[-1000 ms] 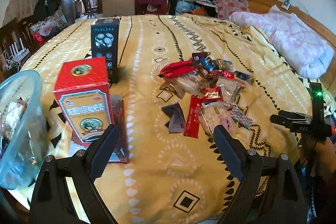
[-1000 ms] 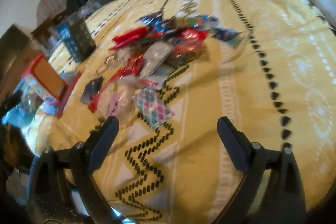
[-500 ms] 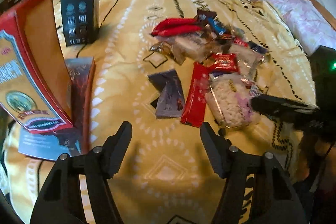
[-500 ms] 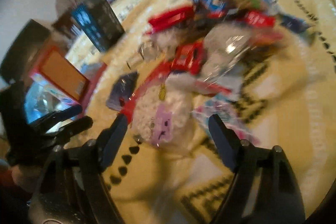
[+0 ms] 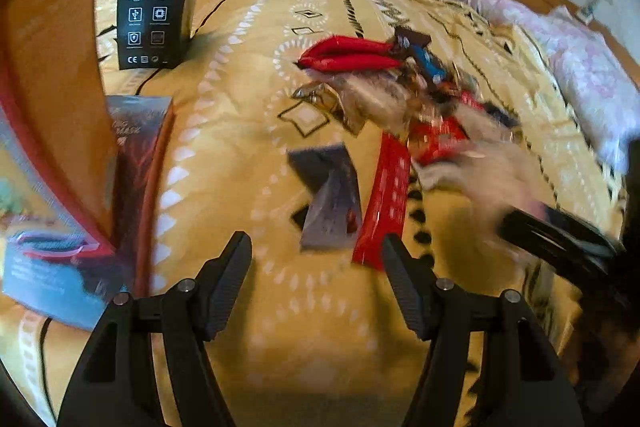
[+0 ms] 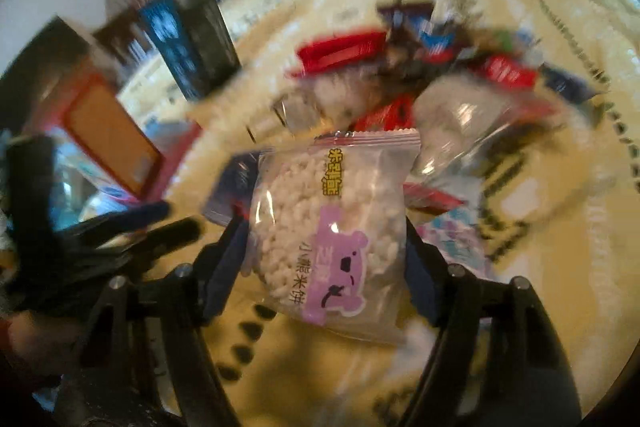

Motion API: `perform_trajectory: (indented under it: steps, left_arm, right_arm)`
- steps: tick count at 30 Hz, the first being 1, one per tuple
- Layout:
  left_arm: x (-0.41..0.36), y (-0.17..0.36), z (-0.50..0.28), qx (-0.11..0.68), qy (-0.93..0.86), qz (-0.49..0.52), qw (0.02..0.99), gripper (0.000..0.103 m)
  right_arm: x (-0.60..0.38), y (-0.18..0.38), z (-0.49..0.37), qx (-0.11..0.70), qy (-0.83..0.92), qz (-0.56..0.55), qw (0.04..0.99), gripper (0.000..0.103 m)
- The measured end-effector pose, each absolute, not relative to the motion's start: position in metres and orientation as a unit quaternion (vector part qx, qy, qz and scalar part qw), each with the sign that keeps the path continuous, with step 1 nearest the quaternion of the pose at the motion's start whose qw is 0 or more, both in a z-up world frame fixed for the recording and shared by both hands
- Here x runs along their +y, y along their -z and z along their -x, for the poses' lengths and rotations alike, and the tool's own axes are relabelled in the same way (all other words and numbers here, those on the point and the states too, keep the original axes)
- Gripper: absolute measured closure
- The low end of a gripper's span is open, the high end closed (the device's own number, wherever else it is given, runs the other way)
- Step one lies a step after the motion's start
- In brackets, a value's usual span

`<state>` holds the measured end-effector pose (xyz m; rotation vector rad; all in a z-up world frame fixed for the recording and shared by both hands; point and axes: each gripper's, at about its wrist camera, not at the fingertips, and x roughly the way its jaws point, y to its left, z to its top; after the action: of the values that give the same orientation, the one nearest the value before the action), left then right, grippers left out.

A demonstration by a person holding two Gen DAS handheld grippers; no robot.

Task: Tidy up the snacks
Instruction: 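Grasp the red stick packet with the left gripper while the right grasps the pink bear puff bag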

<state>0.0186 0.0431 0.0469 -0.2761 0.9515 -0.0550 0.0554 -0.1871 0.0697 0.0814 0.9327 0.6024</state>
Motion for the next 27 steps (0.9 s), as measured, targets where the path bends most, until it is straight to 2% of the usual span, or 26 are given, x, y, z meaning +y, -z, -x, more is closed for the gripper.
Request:
perform_trajectory:
  steps: [3, 8, 11, 14, 17, 21, 22, 23, 25, 26, 27]
  left_arm:
    - [0.044, -0.044, -0.038, 0.450, 0.021, 0.141, 0.881, 0.034]
    - [0.047, -0.018, -0.066, 0.472, -0.026, 0.091, 0.877, 0.034]
    - [0.041, -0.039, -0.060, 0.443, -0.064, 0.074, 0.891, 0.039]
    - [0.016, -0.064, -0.046, 0.391, 0.018, 0.056, 0.918, 0.037]
    - [-0.002, -0.058, -0.057, 0.425, 0.093, 0.061, 0.899, 0.037]
    - [-0.011, -0.034, -0.078, 0.462, 0.093, 0.038, 0.881, 0.040]
    - [-0.013, -0.028, -0.081, 0.471, 0.098, 0.035, 0.876, 0.042]
    - [-0.016, -0.020, -0.084, 0.481, 0.097, 0.021, 0.871, 0.049]
    - [-0.019, -0.013, -0.083, 0.484, 0.093, 0.016, 0.870, 0.053]
    - [-0.019, -0.012, -0.082, 0.483, 0.091, 0.014, 0.871, 0.060]
    - [-0.019, -0.013, -0.083, 0.481, 0.090, 0.011, 0.872, 0.075]
  right_arm:
    - [-0.211, -0.082, -0.046, 0.436, -0.273, -0.054, 0.856, 0.030]
    - [-0.235, -0.071, -0.039, 0.454, -0.249, -0.062, 0.853, 0.030]
    - [-0.243, -0.064, -0.035, 0.461, -0.244, -0.077, 0.850, 0.030]
    - [-0.247, -0.060, -0.030, 0.461, -0.245, -0.082, 0.849, 0.030]
    - [-0.247, -0.056, -0.030, 0.465, -0.247, -0.088, 0.845, 0.030]
    - [-0.249, -0.053, -0.028, 0.467, -0.249, -0.099, 0.843, 0.030]
    - [-0.249, -0.053, -0.027, 0.467, -0.249, -0.100, 0.843, 0.030]
    - [-0.249, -0.052, -0.027, 0.467, -0.250, -0.103, 0.842, 0.030]
    - [-0.249, -0.051, -0.027, 0.468, -0.250, -0.105, 0.841, 0.030]
    - [-0.249, -0.051, -0.027, 0.468, -0.250, -0.105, 0.841, 0.030]
    - [-0.250, -0.050, -0.027, 0.469, -0.249, -0.105, 0.841, 0.030]
